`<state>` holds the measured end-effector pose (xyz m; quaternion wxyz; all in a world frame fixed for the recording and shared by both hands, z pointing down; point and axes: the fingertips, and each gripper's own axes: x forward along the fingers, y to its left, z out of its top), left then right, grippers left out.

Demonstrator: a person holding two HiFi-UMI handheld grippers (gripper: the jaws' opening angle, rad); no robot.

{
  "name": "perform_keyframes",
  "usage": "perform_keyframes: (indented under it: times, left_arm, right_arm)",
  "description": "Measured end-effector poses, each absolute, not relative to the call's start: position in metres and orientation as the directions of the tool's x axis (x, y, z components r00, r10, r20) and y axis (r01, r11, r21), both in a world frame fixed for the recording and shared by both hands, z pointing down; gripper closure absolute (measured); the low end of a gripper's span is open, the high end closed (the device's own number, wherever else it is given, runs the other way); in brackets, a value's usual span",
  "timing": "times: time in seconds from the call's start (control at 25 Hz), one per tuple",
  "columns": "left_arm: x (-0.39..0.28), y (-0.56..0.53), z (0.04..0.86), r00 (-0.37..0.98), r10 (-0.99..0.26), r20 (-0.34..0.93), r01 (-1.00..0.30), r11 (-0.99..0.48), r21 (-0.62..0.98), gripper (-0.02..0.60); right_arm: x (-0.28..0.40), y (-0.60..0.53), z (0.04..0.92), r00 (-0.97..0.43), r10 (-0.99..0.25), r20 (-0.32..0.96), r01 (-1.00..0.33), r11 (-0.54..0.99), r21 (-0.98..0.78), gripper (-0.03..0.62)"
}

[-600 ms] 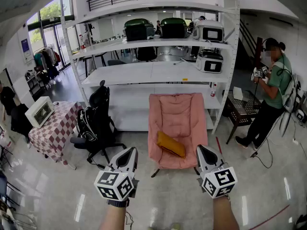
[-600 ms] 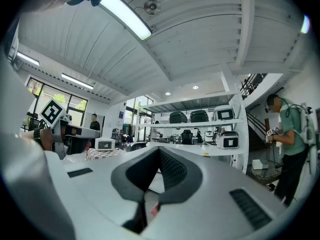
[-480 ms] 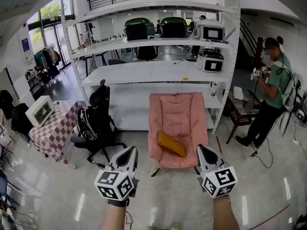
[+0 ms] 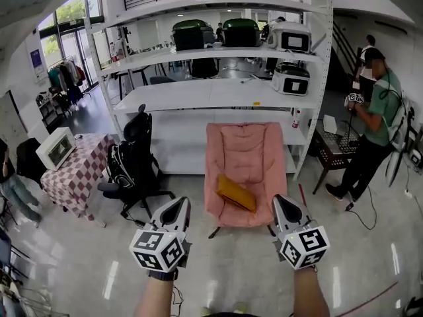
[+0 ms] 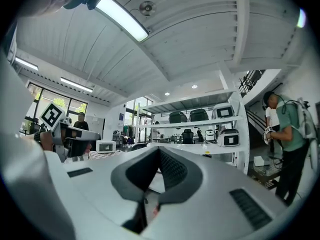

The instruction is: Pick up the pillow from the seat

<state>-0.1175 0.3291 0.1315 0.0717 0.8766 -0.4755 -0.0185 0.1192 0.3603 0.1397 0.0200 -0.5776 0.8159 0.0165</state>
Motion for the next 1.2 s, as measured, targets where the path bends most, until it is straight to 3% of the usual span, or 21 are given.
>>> perform_keyframes:
  times: [1.2]
  left_arm:
    - [-0.075, 0.319, 0.15, 0.485, -0.873, 0.05, -0.871, -0.477, 0.116, 0.575]
  right_arm:
    - [0.158, 0.343, 0.165, -0.396, -0.916, -0.068, -0.916, 0.399, -0.031, 0.591]
